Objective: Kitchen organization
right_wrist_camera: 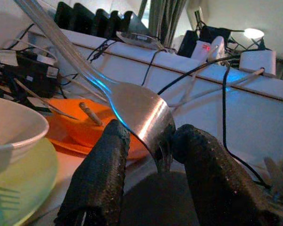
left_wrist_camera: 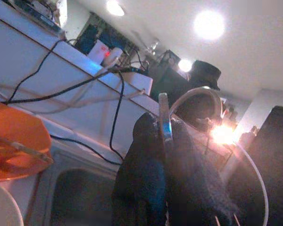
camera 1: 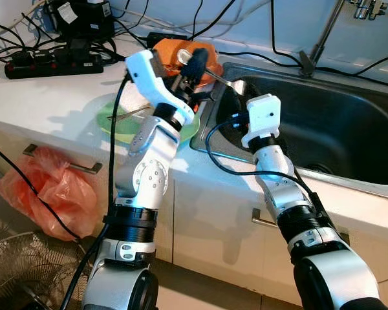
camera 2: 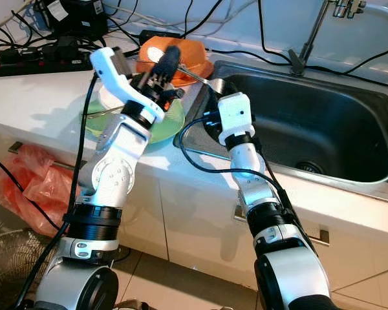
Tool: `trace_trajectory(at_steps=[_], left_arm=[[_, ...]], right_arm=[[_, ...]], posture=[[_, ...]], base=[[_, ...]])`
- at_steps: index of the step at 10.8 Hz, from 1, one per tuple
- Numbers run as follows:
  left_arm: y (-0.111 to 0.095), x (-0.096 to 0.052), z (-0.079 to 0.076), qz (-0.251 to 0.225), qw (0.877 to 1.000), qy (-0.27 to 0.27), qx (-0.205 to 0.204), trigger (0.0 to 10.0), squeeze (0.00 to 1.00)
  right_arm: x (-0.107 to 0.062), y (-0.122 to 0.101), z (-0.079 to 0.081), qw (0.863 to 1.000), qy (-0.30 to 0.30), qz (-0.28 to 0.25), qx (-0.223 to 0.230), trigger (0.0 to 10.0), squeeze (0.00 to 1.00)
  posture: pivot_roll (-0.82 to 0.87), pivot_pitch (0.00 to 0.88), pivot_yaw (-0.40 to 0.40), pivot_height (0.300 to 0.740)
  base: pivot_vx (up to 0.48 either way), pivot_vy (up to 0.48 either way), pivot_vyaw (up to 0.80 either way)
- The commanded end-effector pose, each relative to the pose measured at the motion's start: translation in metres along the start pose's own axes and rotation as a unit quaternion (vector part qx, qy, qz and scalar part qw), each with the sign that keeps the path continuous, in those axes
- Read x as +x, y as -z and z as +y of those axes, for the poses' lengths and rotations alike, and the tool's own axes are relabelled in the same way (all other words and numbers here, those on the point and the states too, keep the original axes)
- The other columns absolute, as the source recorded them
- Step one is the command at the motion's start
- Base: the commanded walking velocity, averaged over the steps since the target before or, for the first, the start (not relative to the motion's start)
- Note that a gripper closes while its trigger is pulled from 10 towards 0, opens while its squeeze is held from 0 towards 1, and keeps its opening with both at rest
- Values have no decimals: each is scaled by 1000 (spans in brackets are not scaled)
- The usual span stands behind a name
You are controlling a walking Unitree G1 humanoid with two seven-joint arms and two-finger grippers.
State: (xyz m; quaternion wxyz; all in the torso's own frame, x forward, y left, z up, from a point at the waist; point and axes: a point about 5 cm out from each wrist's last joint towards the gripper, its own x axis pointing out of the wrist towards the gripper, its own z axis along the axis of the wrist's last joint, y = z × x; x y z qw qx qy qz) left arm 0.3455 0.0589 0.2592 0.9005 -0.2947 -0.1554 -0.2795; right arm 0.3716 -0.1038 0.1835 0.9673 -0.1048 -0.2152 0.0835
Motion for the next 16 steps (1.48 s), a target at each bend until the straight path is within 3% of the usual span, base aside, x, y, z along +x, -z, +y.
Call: trace_trajectory(at_steps=[1, 2, 3, 4, 5, 9, 10, 16], left_arm=[[13, 1, -11, 20, 1000, 8, -16, 10000, 0], [15, 1, -11, 24, 1000, 6, -15, 10000, 0], [16, 1, -11, 27, 1000, 5, -14, 10000, 0], [16, 1, -12, 29, 999, 4, -12, 10000, 0], [17, 1, -11, 33, 999, 1, -10, 10000, 0], [20, 1, -8, 42, 999, -6, 17, 10000, 0], [20, 1, -8, 40, 999, -6, 19, 10000, 1000], [26, -1, -7, 59, 998, -10, 32, 10000, 1000]], right_arm=[[6, -5, -6, 1000, 14, -5, 0, 10000, 0], [6, -5, -7, 1000, 18, -4, 0, 7333, 0], [6, -5, -8, 1000, 20, -3, -1, 2745, 0], [6, -5, -8, 1000, 22, -1, -2, 627, 0], [7, -5, -8, 1000, 22, -1, -1, 0, 0], [7, -4, -7, 1000, 22, -1, 0, 0, 0], [6, -4, -7, 1000, 23, -1, 0, 0, 0], [6, -2, -8, 1000, 24, 7, 0, 0, 0]], posture=[[59, 38, -29, 740], [58, 38, -28, 740], [58, 38, -28, 740], [58, 38, -28, 740], [59, 38, -28, 740], [56, 31, -25, 740], [56, 30, -24, 740], [59, 34, -28, 740]], base=[[0, 0, 0], [0, 0, 0], [0, 0, 0], [0, 0, 0], [0, 0, 0], [0, 0, 0], [0, 0, 0], [0, 0, 0]])
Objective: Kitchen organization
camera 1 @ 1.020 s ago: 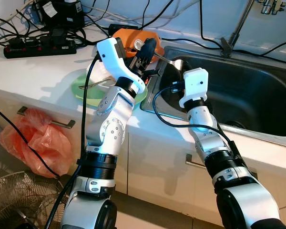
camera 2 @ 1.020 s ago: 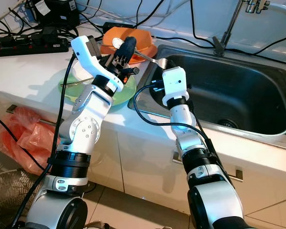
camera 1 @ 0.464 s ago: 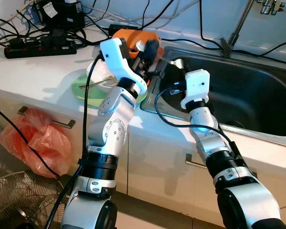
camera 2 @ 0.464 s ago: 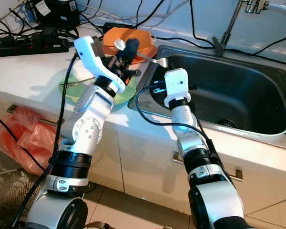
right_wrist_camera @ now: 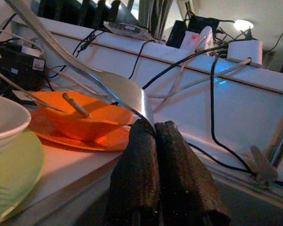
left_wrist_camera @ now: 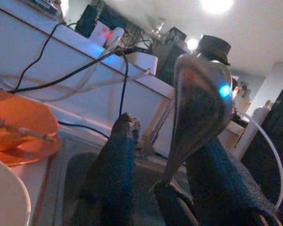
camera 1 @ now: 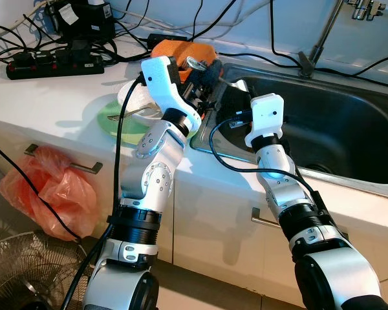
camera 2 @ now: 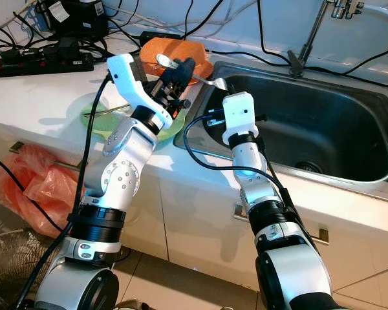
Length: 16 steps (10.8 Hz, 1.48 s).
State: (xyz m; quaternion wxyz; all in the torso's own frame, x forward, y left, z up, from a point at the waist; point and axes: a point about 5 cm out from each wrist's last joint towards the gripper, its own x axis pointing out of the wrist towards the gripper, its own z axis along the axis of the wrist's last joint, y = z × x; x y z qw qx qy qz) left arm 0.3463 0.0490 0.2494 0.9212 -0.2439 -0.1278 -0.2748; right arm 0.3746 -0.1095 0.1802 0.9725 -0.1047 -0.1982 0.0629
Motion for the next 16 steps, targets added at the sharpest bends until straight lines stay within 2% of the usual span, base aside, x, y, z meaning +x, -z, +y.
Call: trace_trajectory(at_steps=[1, 2, 6, 10, 11, 12, 13, 14, 16], left_arm=[[12, 0, -7, 20, 1000, 6, -5, 10000, 0], [13, 0, -8, 22, 1000, 7, -6, 10000, 0], [15, -2, -11, 33, 999, 22, 5, 10000, 0], [17, -3, -12, 39, 999, 29, 15, 10000, 0], [18, -5, -10, 48, 997, 31, 42, 10000, 0], [19, -7, -1, 62, 994, 19, 90, 10000, 0], [19, -9, 6, 67, 991, 9, 119, 10000, 0], [17, -12, 16, 78, 983, -4, 165, 10000, 0], [16, -15, 26, 89, 973, -18, 210, 10000, 0]], right_arm=[[6, -6, -2, 1000, 5, -7, 3, 0, 0], [6, -5, -3, 1000, 9, -1, 1, 0, 0], [6, 10, -21, 993, 75, 66, 66, 0, 0], [3, 20, -26, 988, 96, 105, 66, 0, 0], [1, 25, -30, 984, 105, 125, 64, 0, 0], [-3, 32, -35, 978, 122, 151, 69, 10000, 0], [-4, 35, -38, 976, 127, 161, 69, 10000, 0], [-7, 39, -42, 973, 134, 174, 67, 10000, 0], [-12, 47, -48, 966, 147, 204, 59, 10000, 0]], posture=[[59, 34, -29, 740], [60, 35, -29, 740], [60, 35, -29, 740], [62, 38, -30, 740], [62, 41, -31, 740], [63, 41, -32, 740], [63, 43, -32, 740], [65, 43, -33, 740], [66, 42, -35, 740]], base=[[0, 0, 0], [0, 0, 0], [0, 0, 0], [0, 0, 0], [0, 0, 0], [0, 0, 0], [0, 0, 0], [0, 0, 0], [0, 0, 0]])
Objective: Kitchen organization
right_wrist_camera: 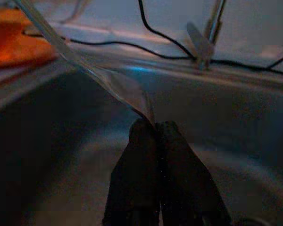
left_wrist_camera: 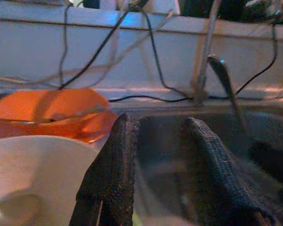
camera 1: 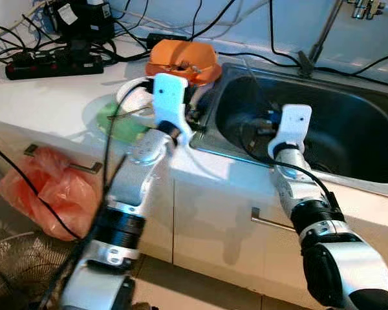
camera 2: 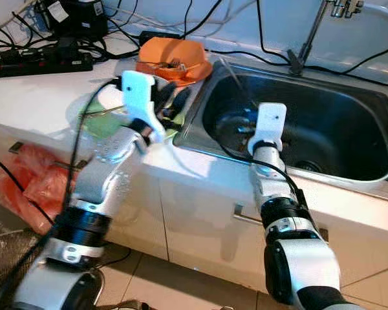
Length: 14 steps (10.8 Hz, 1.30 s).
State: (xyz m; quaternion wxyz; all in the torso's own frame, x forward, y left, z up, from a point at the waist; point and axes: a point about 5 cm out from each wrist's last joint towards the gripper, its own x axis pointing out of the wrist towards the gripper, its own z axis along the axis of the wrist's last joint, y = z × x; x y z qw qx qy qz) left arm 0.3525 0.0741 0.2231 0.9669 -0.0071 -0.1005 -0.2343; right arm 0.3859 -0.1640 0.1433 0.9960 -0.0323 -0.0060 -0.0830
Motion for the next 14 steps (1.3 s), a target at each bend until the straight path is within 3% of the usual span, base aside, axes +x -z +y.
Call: trace_trajectory(at_steps=[1, 3, 6, 7, 10, 14], left_arm=[[6, -1, -1, 11, 1000, -3, 16, 10000, 0], [8, -3, 4, 15, 999, -11, 48, 10000, 0], [9, -5, 9, 14, 998, -20, 64, 10000, 0], [9, -6, 9, 13, 997, -21, 69, 10000, 0], [9, -7, 9, 13, 997, -21, 75, 10000, 0], [10, -6, 8, 14, 997, -22, 79, 10000, 0]], right_arm=[[0, 5, -10, 1000, 17, 14, -3, 10000, 0], [-1, 12, -20, 999, 29, 29, -10, 10000, 0], [-6, 29, -35, 996, 46, 66, -30, 10000, 0], [-8, 33, -40, 995, 48, 70, -57, 10000, 0], [-8, 32, -45, 992, 44, 59, -102, 10000, 0], [-2, 22, -53, 990, 44, 48, -122, 10000, 0]], posture=[[66, 41, -36, 740], [68, 38, -37, 740], [67, 32, -35, 740], [70, 28, -35, 740], [72, 29, -36, 740], [71, 38, -41, 740]], base=[[0, 0, 0], [0, 0, 0], [0, 0, 0], [0, 0, 0], [0, 0, 0], [0, 0, 0]])
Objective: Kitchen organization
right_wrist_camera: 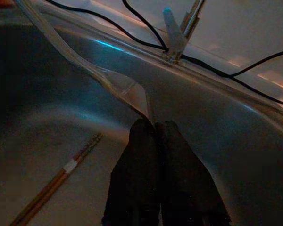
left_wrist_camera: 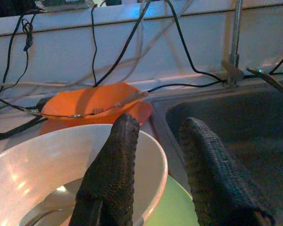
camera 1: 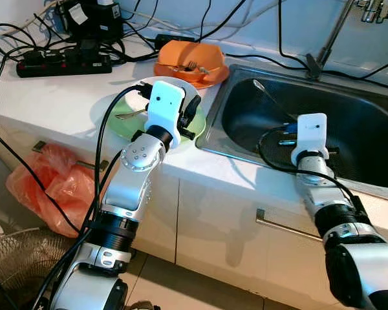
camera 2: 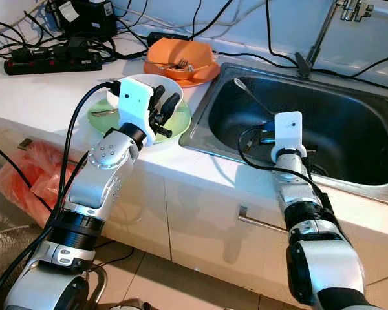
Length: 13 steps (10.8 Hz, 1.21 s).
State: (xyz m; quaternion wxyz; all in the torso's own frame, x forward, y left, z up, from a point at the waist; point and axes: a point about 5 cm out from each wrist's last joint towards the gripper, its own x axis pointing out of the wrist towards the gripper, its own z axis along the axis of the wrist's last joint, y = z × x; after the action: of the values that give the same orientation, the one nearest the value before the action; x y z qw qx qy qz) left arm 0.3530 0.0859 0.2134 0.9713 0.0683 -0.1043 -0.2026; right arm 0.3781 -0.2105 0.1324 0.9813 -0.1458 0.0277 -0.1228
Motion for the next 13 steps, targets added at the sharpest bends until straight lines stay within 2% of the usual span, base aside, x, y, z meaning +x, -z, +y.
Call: trace_trajectory(at_steps=[1, 2, 3, 4, 5, 7, 8, 9, 10, 11, 12, 13], left_arm=[[1, 0, -2, 1, 1000, 2, 2, 10000, 0], [1, 1, -3, 1, 1000, 3, 2, 10000, 0], [1, 1, -3, 2, 1000, 2, 2, 10000, 0], [1, 1, -2, 2, 1000, 1, 3, 10000, 0], [1, 0, -2, 2, 1000, 1, 3, 10000, 0], [1, 1, -2, 1, 1000, 1, 3, 10000, 0], [1, 1, -3, 0, 1000, 3, 1, 10000, 0], [-1, 1, -5, -8, 998, 9, -59, 10000, 0], [-2, -1, -13, -7, 995, 54, -87, 10000, 0], [-2, -2, -16, -3, 994, 72, -84, 10000, 0], [2, -7, -24, 15, 992, 121, -41, 10000, 0], [5, -10, -28, 26, 988, 149, -20, 10000, 0]], right_arm=[[-1, 9, -5, 1000, 1, 21, -3, 10000, 286], [-1, 9, -3, 1000, 0, 23, 4, 10000, 855], [-1, 10, -2, 1000, -3, 25, 5, 10000, 847], [-2, 10, 2, 1000, -9, 26, 5, 10000, 690], [-2, 10, 3, 1000, -13, 26, 5, 10000, 0], [-2, 8, 6, 1000, -19, 22, 8, 10000, 0], [-2, 8, 6, 1000, -18, 22, 9, 10000, 455], [-2, 8, 6, 1000, -17, 22, 11, 10000, 1000], [-2, 8, 6, 1000, -18, 22, 10, 10000, 682], [-2, 8, 6, 1000, -18, 21, 10, 10000, 0], [-3, 8, 7, 1000, -20, 20, 11, 10000, 0], [-3, 7, 8, 1000, -21, 20, 12, 10000, 0]], posture=[[71, 40, -40, 740], [73, 44, -41, 740], [75, 45, -41, 740], [76, 46, -41, 740], [77, 46, -41, 740], [76, 43, -41, 740], [74, 44, -40, 740], [74, 43, -40, 740], [74, 44, -40, 740], [75, 45, -40, 740], [75, 46, -39, 740], [77, 46, -40, 740]], base=[[0, 0, 0], [0, 0, 0], [0, 0, 0], [0, 0, 0], [0, 0, 0], [0, 0, 0], [0, 0, 0], [0, 0, 0], [0, 0, 0], [0, 0, 0], [0, 0, 0], [0, 0, 0]])
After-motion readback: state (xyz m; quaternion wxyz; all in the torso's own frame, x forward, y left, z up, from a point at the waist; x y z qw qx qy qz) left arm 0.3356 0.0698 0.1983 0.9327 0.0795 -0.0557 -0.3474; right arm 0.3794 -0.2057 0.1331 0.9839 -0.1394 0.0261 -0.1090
